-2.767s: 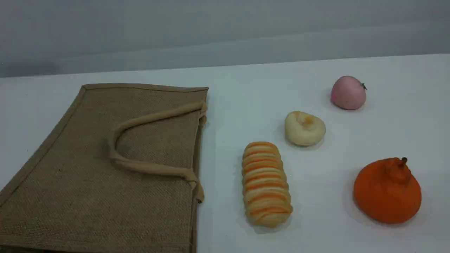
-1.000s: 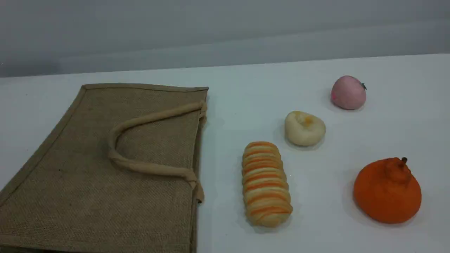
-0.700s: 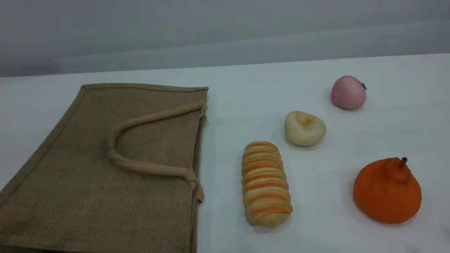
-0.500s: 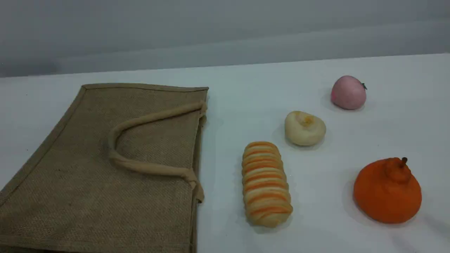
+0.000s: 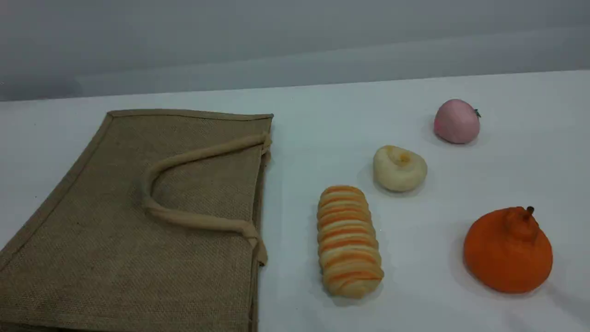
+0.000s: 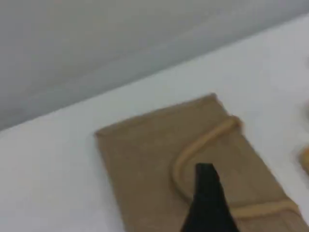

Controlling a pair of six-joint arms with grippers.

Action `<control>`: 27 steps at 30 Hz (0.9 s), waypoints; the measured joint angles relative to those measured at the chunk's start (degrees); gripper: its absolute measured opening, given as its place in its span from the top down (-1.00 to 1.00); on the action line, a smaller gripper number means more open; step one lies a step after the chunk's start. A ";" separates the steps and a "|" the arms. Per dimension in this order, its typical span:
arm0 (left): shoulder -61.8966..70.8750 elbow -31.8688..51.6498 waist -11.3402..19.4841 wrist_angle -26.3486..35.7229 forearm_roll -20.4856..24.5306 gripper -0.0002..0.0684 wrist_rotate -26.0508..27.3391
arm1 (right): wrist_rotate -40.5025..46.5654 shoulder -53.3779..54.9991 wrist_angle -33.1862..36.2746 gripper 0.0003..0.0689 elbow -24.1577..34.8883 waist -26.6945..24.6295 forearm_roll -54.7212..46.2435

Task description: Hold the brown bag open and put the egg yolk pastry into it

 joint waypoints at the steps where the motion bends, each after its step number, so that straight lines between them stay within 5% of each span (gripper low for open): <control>1: 0.00 -0.98 0.00 0.77 1.82 -0.30 -3.44 | 0.00 0.00 0.44 -0.29 0.00 0.00 0.00; 6: 0.00 -2.46 0.00 5.43 3.39 -0.30 -16.86 | 0.00 0.00 1.24 -0.29 0.00 0.00 0.00; 9: 0.54 -2.41 0.00 7.46 3.01 -0.30 -20.04 | 0.00 0.00 1.72 -0.29 0.00 0.00 -0.14; 16: 3.13 -2.39 -0.14 7.52 3.22 -0.24 -12.58 | 0.05 0.00 1.87 -0.29 0.00 0.00 -0.14; 21: 7.06 -2.35 -4.04 4.20 3.28 -0.19 -5.73 | -0.43 0.85 0.28 -0.29 0.00 0.00 -0.14; 27: 16.30 -2.35 -8.27 1.98 10.89 -0.19 -11.85 | -0.99 5.98 -0.53 -0.29 0.00 0.00 1.16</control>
